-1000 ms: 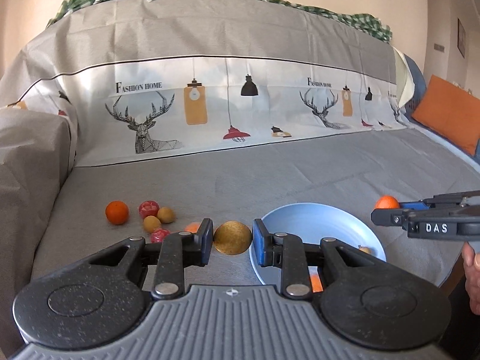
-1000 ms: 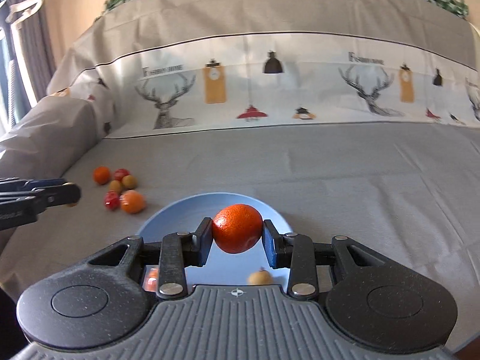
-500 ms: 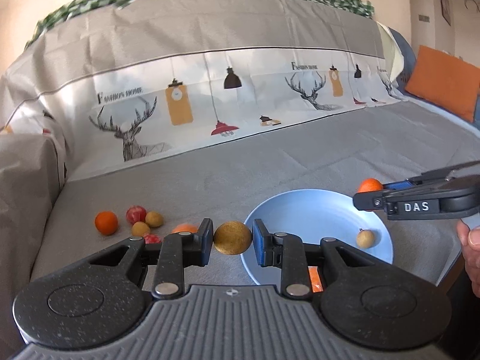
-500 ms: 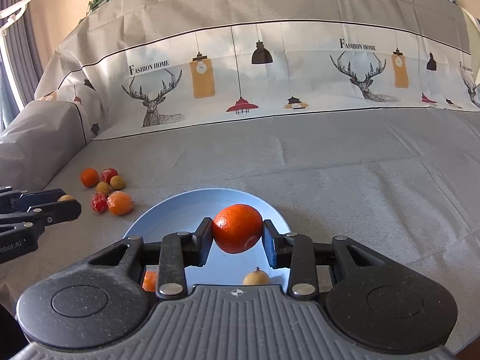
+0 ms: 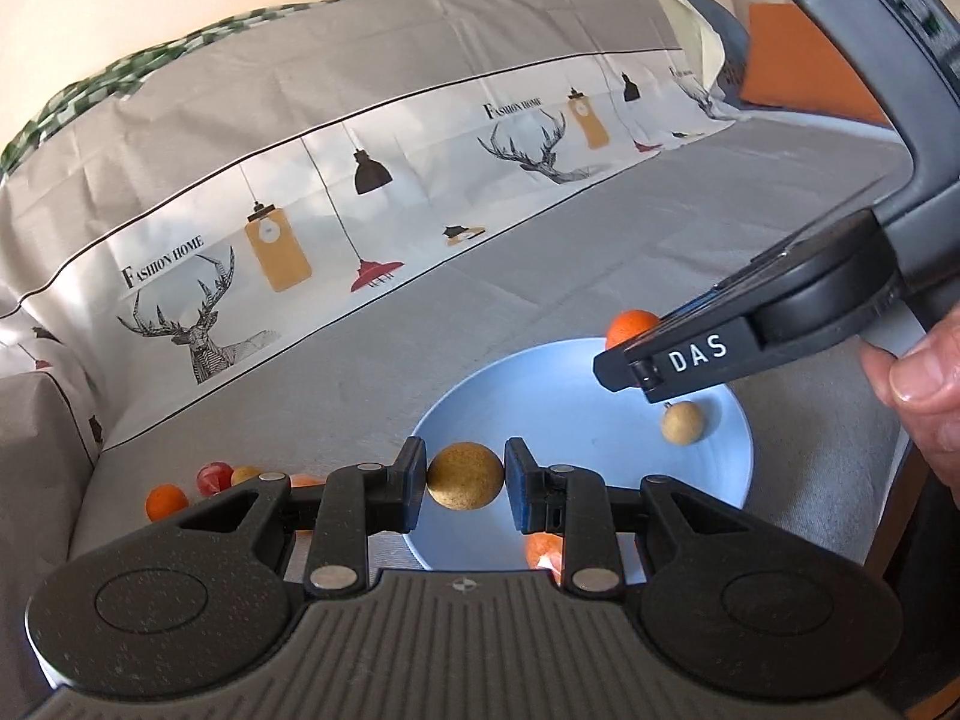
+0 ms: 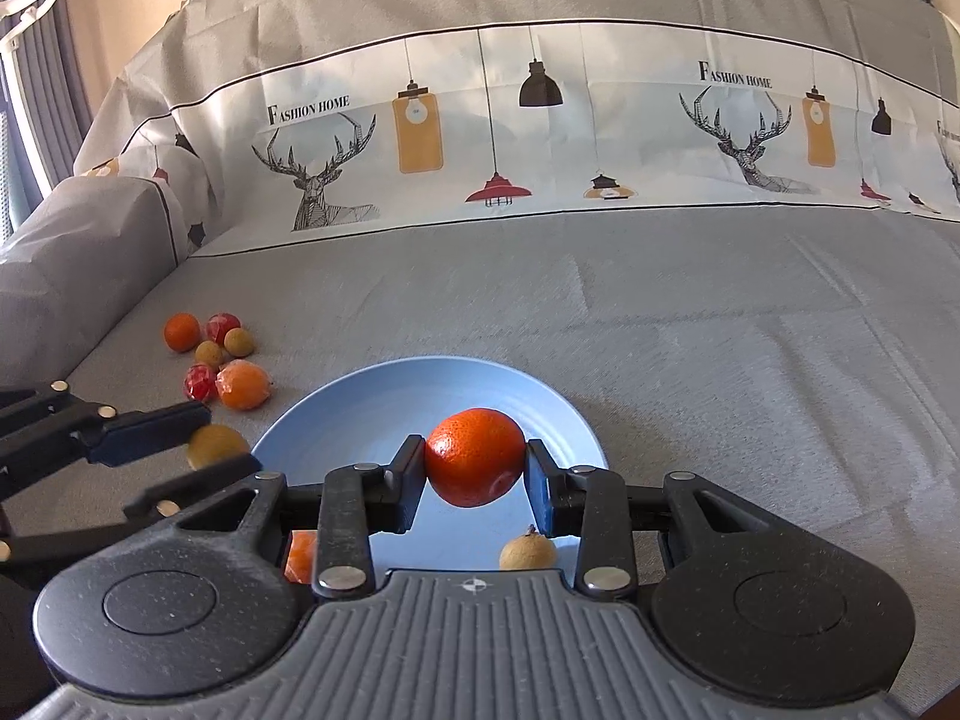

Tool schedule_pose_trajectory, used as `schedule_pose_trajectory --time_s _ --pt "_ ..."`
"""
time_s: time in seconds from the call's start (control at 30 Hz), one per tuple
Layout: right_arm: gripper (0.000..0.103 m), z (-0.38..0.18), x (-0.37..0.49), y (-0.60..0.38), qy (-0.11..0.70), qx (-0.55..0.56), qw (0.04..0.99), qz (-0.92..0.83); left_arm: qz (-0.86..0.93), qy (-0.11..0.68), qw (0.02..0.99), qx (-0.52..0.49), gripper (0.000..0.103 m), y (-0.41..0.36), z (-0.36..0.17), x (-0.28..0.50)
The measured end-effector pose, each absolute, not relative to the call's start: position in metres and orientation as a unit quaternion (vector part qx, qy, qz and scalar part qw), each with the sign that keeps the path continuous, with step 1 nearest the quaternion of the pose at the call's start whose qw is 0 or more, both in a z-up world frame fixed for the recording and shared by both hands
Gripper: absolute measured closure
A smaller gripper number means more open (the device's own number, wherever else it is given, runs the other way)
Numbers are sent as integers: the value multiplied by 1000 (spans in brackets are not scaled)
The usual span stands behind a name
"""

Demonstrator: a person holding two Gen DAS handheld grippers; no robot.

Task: Organize fruits
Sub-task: 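Carry both fruits over the blue plate and open both grippers to drop them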

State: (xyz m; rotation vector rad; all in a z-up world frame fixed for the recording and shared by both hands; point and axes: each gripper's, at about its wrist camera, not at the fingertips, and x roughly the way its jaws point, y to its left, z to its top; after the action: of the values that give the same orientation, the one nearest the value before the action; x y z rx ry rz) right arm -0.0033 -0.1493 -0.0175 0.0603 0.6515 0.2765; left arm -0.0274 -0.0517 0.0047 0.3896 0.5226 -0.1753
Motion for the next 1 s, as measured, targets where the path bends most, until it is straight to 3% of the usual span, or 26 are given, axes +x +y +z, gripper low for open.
schedule_pose_trajectory --time_s 1.0 --pt "66 -26 -3 -139 335 6 930 147 -81 268 942 183 72 -49 4 -22"
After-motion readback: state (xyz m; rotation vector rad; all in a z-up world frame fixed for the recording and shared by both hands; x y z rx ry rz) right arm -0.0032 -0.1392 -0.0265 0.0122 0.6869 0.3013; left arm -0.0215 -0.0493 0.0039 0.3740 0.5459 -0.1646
